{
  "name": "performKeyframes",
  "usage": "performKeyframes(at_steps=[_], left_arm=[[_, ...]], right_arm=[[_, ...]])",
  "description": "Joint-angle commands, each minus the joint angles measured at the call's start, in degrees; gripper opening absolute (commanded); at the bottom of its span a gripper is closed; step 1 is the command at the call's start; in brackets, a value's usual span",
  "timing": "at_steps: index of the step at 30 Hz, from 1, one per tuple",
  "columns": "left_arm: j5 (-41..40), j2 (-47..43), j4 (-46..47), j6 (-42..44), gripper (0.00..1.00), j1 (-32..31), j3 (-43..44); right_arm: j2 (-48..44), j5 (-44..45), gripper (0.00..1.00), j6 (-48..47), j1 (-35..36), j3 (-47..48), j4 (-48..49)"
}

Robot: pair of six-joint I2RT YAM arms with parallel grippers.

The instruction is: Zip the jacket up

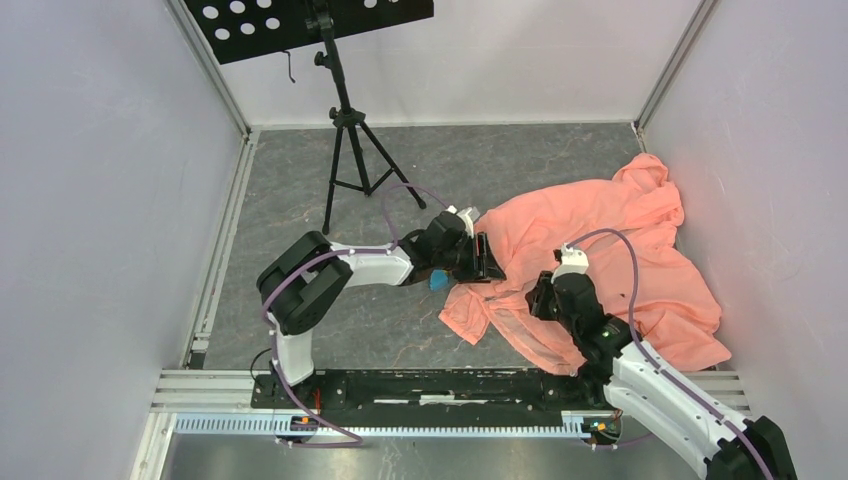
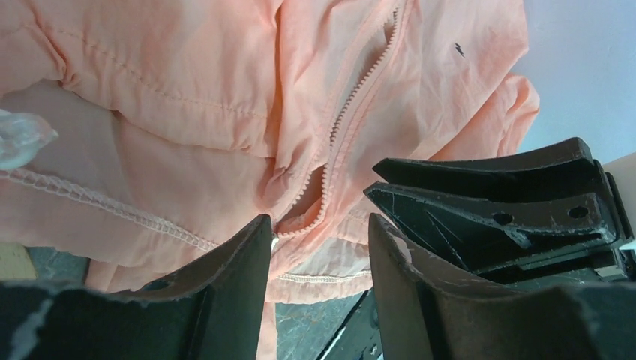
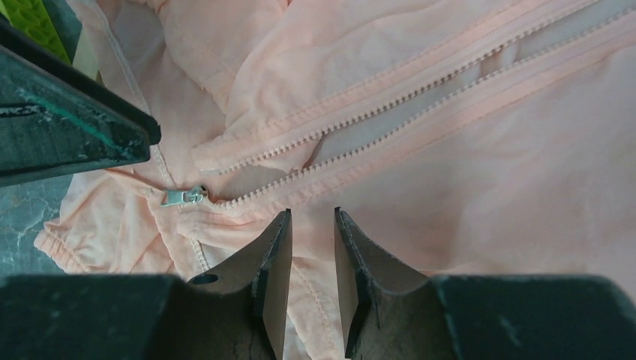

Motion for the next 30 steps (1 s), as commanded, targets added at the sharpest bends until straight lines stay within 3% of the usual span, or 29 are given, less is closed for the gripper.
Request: performKeyframes(at_steps=[1,21,26,30], left_arm=[[-0.11,2.68,1.57,-1.97,0.58,-0.19,1.41],[1.04,7.62,7.52,-3.99,0.38,-0.79,1.80],[1.56,7.50,8.28,-3.18,0.37,-0.80,2.00],[2.47,7.63,8.83,-1.84,0.32,-0.81,1.99]], right_arm=[[1.01,-3.63,0.32,0.52,-0.08,-0.14,2.96],[0.86,-7.33,0.33,-2.50,-0.14,-0.50,4.54],[1.13,-12.75,0.48,-8.07,-0.08,-1.36,7.79],[3.02,-15.73,0.49,-7.63,-0.06,-1.23,7.50]])
